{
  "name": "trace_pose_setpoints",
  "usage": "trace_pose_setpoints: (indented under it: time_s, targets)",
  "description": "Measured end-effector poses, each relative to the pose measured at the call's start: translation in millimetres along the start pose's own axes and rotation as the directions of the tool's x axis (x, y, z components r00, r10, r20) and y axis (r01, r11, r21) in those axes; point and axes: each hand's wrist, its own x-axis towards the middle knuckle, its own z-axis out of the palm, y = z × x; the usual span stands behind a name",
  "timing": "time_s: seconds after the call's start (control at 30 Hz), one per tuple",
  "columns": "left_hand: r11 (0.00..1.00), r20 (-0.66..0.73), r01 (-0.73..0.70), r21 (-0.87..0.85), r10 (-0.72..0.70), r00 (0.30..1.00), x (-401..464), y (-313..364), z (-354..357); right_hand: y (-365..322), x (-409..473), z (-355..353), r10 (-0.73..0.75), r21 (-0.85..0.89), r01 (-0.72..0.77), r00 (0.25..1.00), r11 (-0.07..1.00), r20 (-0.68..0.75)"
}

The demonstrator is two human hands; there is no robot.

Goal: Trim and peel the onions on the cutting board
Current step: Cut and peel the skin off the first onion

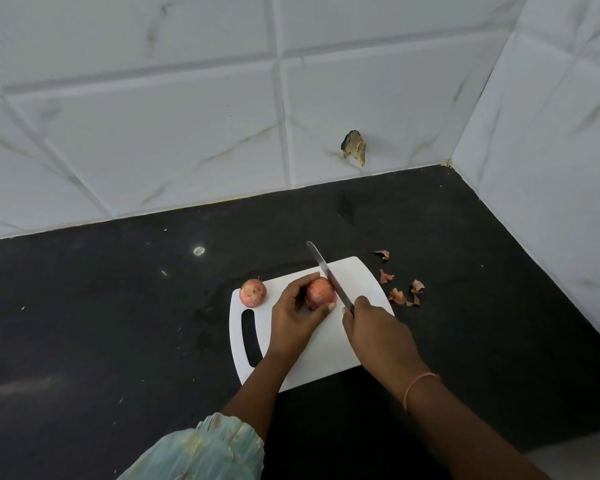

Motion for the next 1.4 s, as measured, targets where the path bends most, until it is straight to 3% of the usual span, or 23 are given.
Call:
trace_pose_setpoints:
  time_s: [0.1,0.3,0.53,0.9,1.0,1.27,1.4]
  targets:
    - [0.999,-0.006,0.035,0.008,-0.034,0.999,2,-2,-1,9,4,-4,-0.028,0.059,0.024,0.998,0.998,0.057]
    - [0.998,0.023,0.042,0.045,-0.043,0.999,5,-2,0,11,7,-7,-0.027,-0.085,0.032,0.998,0.996,0.064]
    - [0.997,0.07,-0.007,0.083,0.001,0.998,7,0,0,14,12,-6,-0.02,-0.094,0.033,0.991,0.995,0.129]
    - [0.999,0.084,-0.033,0.035,0.029,0.996,8,4,0,24,16,-1,-0.032,0.071,0.021,0.987,0.997,0.157]
    - [0.999,0.081,-0.035,0.023,0.033,0.996,5,3,0,23,15,10,-0.014,0.196,-0.03,0.976,0.98,0.216]
    - [0.996,0.025,-0.066,0.063,0.065,0.998,1,4,2,16,3,33,0.048,0.033,-0.05,0.997,0.998,0.052]
    - [0.999,-0.012,-0.03,-0.045,0.03,0.999,-3,9,1,46,9,19,0.195,0.065,-0.194,0.98,0.979,-0.024]
